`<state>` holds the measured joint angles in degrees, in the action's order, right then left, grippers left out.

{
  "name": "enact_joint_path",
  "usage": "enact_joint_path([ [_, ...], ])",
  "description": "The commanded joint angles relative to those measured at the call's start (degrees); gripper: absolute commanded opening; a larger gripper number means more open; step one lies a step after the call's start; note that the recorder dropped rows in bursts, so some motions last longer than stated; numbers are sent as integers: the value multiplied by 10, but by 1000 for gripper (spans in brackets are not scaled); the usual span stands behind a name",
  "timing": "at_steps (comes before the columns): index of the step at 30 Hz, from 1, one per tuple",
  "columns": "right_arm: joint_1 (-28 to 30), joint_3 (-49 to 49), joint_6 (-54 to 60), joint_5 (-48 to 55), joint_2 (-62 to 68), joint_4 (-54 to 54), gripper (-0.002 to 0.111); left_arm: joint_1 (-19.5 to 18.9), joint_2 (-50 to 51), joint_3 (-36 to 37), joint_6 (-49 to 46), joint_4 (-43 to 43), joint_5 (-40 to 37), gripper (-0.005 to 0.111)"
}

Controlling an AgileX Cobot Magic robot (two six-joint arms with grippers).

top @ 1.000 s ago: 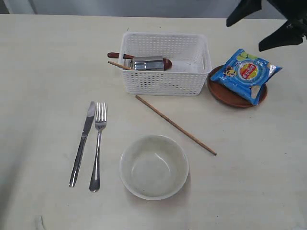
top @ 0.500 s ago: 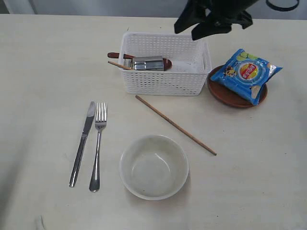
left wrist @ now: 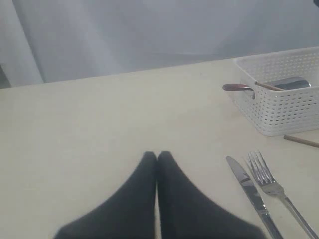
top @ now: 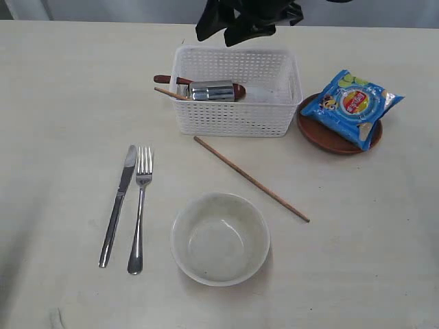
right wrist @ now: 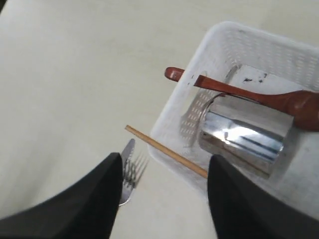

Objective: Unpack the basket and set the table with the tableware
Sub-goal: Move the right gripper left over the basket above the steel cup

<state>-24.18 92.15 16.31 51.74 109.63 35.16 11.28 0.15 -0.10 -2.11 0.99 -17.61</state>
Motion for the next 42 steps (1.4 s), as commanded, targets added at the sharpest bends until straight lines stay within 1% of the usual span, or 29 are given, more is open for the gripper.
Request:
enact_joint_path([
  [1, -12, 27, 0, -5, 21, -78, 50, 0, -2, 1, 2, 3, 5, 0],
  [6, -14, 31, -4, -20, 35, -100, 50, 0, -2, 1, 2, 3, 5, 0],
  [15, -15, 31, -4, -96, 67, -100, 50, 0, -2, 1, 2, 3, 5, 0],
  [23, -17, 31, 4, -104, 95, -130, 50, 0, -2, 1, 2, 3, 5, 0],
  [29, -40, 31, 46, -108, 97, -170, 50, 0, -2, 1, 2, 3, 5, 0],
  [37, -60, 31, 46, -120, 100, -227, 50, 0, -2, 1, 2, 3, 5, 0],
  [42, -62, 31, 46, -124, 100, -233, 50, 0, -2, 1, 2, 3, 5, 0],
])
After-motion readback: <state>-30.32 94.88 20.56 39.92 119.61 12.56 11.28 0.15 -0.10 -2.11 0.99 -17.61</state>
